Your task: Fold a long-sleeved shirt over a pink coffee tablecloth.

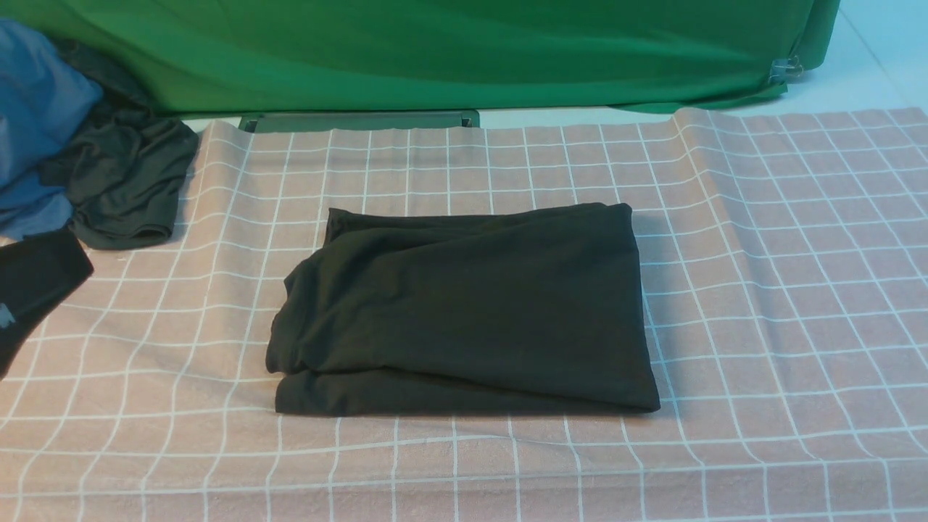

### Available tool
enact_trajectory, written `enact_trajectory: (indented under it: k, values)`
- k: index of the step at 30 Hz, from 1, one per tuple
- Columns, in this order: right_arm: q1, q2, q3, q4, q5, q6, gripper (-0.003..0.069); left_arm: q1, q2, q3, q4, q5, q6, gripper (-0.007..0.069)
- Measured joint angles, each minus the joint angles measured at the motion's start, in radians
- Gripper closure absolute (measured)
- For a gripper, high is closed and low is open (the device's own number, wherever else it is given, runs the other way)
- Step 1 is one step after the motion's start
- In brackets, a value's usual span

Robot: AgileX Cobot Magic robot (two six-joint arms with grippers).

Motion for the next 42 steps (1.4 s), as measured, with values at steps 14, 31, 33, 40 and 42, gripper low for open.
enact_trajectory:
  k: [14,31,33,40,42]
  values:
    - [0.000,0.000,0.000,0.000,0.001,0.002,0.0532,0.093,-0.248,0.312,0.110,-0.324,0.016,0.0611]
    - [0.000,-0.001,0.000,-0.001,0.018,0.002,0.0494,0.149,-0.485,0.698,0.159,-0.371,0.018,0.0611]
    - [0.000,-0.001,0.000,-0.001,0.018,0.002,0.0487,0.149,-0.485,0.698,0.159,-0.371,0.018,0.0611]
    - [0.000,-0.001,0.000,-0.001,0.018,0.002,0.0474,0.149,-0.485,0.698,0.159,-0.371,0.018,0.0611]
    - [0.000,-0.001,0.000,-0.001,0.018,0.002,0.0466,0.149,-0.485,0.698,0.159,-0.371,0.018,0.0611]
